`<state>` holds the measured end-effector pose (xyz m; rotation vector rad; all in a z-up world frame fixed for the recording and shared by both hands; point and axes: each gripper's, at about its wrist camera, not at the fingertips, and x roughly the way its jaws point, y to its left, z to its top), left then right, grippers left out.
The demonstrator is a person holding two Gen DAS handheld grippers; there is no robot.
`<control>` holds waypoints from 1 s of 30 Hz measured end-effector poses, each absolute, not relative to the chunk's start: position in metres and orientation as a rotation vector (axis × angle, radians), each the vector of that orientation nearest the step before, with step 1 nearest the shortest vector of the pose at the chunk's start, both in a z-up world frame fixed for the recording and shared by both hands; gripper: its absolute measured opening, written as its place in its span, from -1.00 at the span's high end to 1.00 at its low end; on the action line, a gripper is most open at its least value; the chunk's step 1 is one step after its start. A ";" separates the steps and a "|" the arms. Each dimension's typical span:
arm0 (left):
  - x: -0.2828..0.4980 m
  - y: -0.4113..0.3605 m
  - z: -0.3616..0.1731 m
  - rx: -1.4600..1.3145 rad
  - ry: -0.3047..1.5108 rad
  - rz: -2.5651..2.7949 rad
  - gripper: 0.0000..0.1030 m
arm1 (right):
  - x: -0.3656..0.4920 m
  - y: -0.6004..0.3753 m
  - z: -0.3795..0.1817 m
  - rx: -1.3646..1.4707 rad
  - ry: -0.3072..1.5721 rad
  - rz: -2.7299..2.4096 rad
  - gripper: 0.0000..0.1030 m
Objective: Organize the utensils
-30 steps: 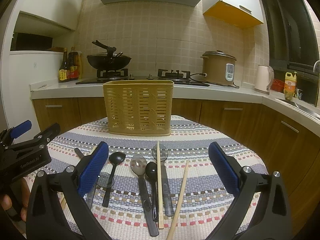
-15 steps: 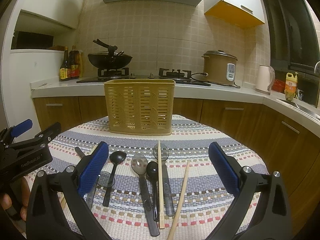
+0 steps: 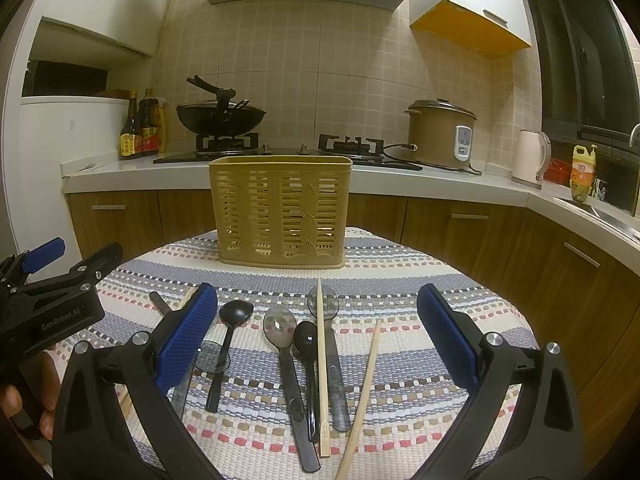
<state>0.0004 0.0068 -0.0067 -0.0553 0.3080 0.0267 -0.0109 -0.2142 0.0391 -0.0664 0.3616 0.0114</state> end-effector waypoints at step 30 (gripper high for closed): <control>0.093 0.016 -0.026 -0.011 0.923 -0.424 -0.21 | 0.035 -0.236 0.040 -0.049 0.737 0.067 -0.72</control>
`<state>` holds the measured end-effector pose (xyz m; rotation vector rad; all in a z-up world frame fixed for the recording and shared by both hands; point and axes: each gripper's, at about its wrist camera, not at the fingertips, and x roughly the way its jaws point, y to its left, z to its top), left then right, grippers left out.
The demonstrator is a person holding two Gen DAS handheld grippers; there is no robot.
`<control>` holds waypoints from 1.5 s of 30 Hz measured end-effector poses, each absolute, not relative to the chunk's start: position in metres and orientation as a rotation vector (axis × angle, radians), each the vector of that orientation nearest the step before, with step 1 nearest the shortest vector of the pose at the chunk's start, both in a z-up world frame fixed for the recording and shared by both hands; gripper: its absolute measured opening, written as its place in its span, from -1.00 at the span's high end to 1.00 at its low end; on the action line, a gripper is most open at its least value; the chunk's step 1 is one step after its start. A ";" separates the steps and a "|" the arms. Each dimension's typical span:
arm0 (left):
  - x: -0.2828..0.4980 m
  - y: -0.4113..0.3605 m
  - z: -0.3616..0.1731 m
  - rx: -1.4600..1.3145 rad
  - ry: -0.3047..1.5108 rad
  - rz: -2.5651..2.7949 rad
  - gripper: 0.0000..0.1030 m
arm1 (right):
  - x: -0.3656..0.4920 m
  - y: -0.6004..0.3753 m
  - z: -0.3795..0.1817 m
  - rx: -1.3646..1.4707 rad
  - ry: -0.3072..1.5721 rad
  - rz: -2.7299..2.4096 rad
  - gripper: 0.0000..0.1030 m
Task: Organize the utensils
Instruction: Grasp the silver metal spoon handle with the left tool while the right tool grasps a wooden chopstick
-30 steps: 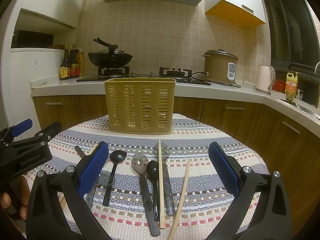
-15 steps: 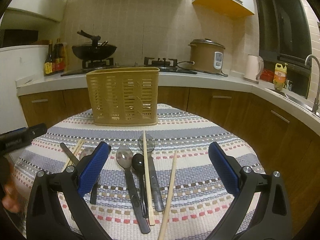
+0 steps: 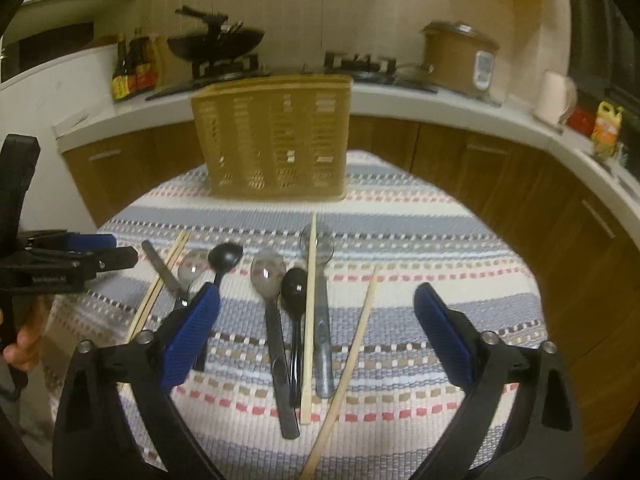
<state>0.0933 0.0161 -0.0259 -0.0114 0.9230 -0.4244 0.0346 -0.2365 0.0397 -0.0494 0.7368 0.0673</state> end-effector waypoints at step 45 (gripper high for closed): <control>0.175 -0.017 -0.038 -0.102 1.133 0.098 0.53 | 0.038 -0.289 0.059 -0.051 0.826 0.021 -0.66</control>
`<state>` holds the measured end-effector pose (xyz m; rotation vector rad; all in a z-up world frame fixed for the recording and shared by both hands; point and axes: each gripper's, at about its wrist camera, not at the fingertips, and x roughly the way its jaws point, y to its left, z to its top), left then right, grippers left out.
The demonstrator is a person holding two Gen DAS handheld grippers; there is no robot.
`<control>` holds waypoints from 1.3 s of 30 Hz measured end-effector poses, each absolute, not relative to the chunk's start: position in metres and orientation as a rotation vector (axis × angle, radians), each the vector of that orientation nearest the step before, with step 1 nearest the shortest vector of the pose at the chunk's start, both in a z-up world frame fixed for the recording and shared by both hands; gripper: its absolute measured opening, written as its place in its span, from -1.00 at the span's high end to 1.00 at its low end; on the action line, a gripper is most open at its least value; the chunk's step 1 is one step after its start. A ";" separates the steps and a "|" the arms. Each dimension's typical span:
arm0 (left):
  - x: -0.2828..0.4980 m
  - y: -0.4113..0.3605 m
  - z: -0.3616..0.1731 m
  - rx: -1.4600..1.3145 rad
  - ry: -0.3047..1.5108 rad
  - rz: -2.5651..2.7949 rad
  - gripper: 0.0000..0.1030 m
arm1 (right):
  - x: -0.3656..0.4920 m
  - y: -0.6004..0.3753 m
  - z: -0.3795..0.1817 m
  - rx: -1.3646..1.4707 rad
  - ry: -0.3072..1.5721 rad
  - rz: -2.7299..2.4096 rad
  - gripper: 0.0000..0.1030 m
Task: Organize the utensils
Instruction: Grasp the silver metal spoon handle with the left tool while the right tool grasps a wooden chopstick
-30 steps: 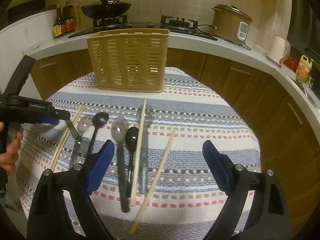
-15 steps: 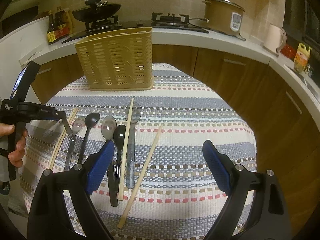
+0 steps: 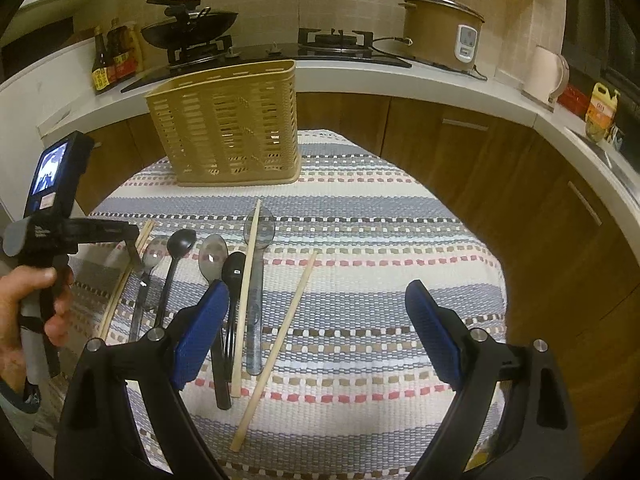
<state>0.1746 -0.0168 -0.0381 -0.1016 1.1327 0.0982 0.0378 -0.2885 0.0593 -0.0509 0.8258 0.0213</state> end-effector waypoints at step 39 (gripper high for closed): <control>0.173 0.014 -0.015 -0.212 1.126 -0.322 0.81 | 0.179 -0.232 -0.012 0.055 1.286 0.199 0.64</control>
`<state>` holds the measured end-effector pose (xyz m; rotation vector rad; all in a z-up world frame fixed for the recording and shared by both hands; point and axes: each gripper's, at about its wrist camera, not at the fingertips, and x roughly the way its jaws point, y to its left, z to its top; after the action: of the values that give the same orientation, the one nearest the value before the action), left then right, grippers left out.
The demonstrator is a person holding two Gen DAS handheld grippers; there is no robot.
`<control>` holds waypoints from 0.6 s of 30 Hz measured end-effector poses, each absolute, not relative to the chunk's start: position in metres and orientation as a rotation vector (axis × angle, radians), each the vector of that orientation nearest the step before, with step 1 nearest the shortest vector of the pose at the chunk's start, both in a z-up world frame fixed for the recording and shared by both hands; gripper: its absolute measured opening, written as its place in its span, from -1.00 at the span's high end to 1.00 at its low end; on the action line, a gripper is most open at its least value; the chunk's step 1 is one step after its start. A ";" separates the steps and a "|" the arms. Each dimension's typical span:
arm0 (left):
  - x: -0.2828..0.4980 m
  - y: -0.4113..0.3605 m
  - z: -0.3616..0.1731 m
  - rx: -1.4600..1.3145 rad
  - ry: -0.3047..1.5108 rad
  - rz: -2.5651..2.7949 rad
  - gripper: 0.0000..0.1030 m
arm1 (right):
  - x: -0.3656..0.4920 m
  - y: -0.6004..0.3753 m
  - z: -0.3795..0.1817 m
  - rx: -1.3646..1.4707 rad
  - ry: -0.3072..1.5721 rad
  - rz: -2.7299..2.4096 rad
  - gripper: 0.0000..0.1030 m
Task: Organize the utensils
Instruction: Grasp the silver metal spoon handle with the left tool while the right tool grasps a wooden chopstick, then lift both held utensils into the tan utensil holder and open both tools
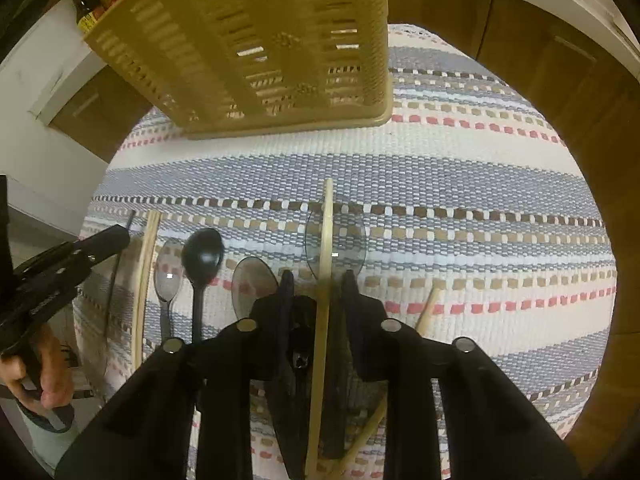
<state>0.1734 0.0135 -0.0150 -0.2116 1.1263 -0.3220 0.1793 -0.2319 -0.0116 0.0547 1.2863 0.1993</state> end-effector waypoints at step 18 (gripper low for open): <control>0.151 0.017 0.029 -0.254 0.969 -0.375 0.81 | 0.121 -0.257 0.037 0.089 1.056 0.317 0.91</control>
<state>0.1513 0.0171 0.0288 -0.2537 0.9685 -0.3755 0.1213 -0.2567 0.0375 0.0886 1.0562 0.3170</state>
